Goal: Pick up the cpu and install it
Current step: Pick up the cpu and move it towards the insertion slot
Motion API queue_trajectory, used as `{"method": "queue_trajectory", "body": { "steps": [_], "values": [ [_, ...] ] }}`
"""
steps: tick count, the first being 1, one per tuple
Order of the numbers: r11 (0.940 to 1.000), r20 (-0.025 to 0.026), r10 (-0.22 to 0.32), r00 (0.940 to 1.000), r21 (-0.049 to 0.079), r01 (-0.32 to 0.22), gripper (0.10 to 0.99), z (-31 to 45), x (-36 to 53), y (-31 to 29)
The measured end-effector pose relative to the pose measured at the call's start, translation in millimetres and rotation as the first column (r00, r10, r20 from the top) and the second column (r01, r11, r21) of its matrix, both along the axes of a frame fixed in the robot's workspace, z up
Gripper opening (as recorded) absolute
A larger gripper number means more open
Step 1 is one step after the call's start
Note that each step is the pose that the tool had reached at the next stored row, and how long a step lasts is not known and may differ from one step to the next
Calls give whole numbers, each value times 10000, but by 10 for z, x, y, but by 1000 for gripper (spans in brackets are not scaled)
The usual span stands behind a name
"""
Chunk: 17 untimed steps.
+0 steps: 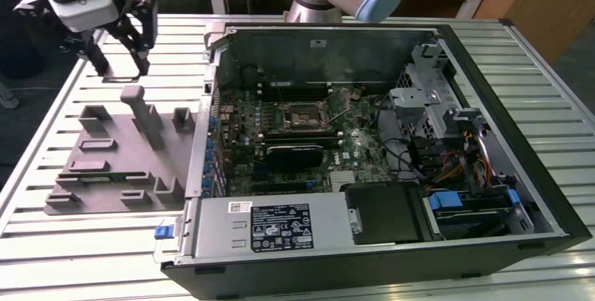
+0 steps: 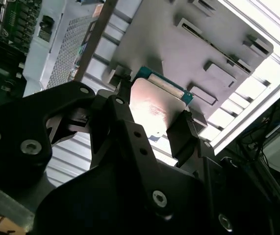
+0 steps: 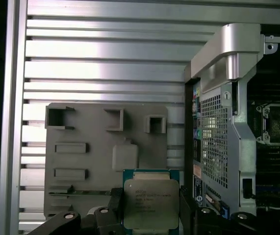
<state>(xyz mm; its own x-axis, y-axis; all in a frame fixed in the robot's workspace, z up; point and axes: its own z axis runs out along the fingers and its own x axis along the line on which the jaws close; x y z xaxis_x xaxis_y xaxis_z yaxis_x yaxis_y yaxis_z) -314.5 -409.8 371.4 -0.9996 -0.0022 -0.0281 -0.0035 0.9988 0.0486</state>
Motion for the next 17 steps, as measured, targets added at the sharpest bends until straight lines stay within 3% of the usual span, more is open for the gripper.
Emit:
{"method": "queue_trajectory", "body": {
  "steps": [17],
  "values": [
    [10000,0,0,10000,0,0,545,0,660,34]
  ]
}}
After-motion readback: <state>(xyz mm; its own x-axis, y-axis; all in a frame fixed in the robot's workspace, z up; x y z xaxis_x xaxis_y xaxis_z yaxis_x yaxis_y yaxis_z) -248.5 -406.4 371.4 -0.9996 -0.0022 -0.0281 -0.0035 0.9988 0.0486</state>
